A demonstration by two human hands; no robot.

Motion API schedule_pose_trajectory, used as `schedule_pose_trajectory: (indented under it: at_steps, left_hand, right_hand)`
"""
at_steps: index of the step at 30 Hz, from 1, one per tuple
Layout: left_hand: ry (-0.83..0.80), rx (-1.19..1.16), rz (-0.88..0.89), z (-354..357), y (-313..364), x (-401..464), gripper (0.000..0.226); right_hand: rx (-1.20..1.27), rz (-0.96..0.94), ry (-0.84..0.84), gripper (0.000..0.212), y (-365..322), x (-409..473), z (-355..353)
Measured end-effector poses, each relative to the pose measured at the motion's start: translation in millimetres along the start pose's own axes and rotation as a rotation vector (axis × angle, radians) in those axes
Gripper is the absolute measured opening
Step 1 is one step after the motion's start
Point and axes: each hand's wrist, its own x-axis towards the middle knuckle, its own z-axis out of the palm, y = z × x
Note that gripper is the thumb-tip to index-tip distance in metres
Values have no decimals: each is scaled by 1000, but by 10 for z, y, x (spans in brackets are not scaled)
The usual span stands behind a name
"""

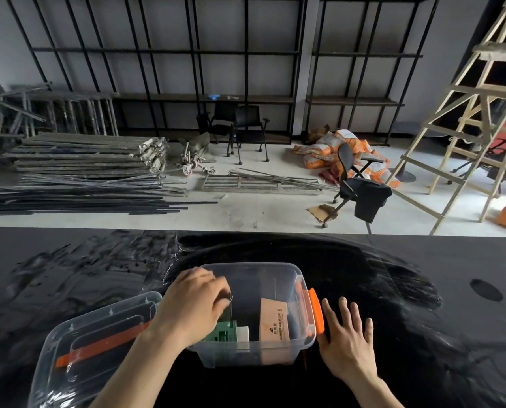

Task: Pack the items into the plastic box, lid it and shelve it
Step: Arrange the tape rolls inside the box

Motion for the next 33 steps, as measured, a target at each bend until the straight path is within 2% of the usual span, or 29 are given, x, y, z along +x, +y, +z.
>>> schedule_pose_trajectory:
  at_steps: [1, 3, 4, 6, 8, 10, 12, 15, 17, 20, 23, 24, 26, 27, 33]
  left_hand:
    - [107, -84, -38, 0, -10, -14, 31]
    - [226, -238, -161, 16, -34, -11, 46]
    - [220, -294, -230, 40, -43, -4, 54]
    - [125, -383, -349, 130, -33, 23, 63]
    - [26, -484, -416, 242, -5, 19, 62]
    - [-13, -610, -453, 306, -6, 1, 56]
    - [-33, -648, -466, 329, -20, 11, 52]
    - [-33, -628, -490, 333, -41, 32, 48]
    - [-21, -625, -493, 337, -31, 42, 47]
    - [-7, -627, -503, 336, -19, 50, 45]
    - [-4, -643, -502, 349, -26, 44, 43]
    - [-4, -650, -499, 351, -26, 41, 43]
    - [-1, -663, -492, 356, -25, 39, 43]
    - [3, -669, -487, 357, -27, 36, 43]
    - [31, -666, -460, 361, -30, 28, 42]
  right_hand:
    - [123, 50, 31, 54, 5, 17, -119]
    - [372, 131, 217, 24, -1, 89, -446]
    - [467, 144, 341, 18, -34, 139, -622]
    - [506, 29, 529, 16, -195, 203, -949]
    - [494, -214, 556, 11, -516, 169, -1172]
    - [427, -445, 417, 11, -854, 76, -1243]
    - [278, -558, 111, 16, -1081, 14, -1164]
    - [-19, -516, -426, 26, -1297, -11, -960]
    - [-58, -458, -597, 15, -1384, 8, -836]
    - [-136, -402, -732, 11, -1479, 66, -732]
    - [-186, -409, -743, 32, -1518, 103, -638]
    - [-204, -412, -720, 32, -1524, 101, -623]
    - [-206, -419, -702, 18, -1524, 103, -601]
    - [-174, -433, -700, 8, -1514, 111, -604]
    - [356, -323, -704, 17, -1499, 126, -835]
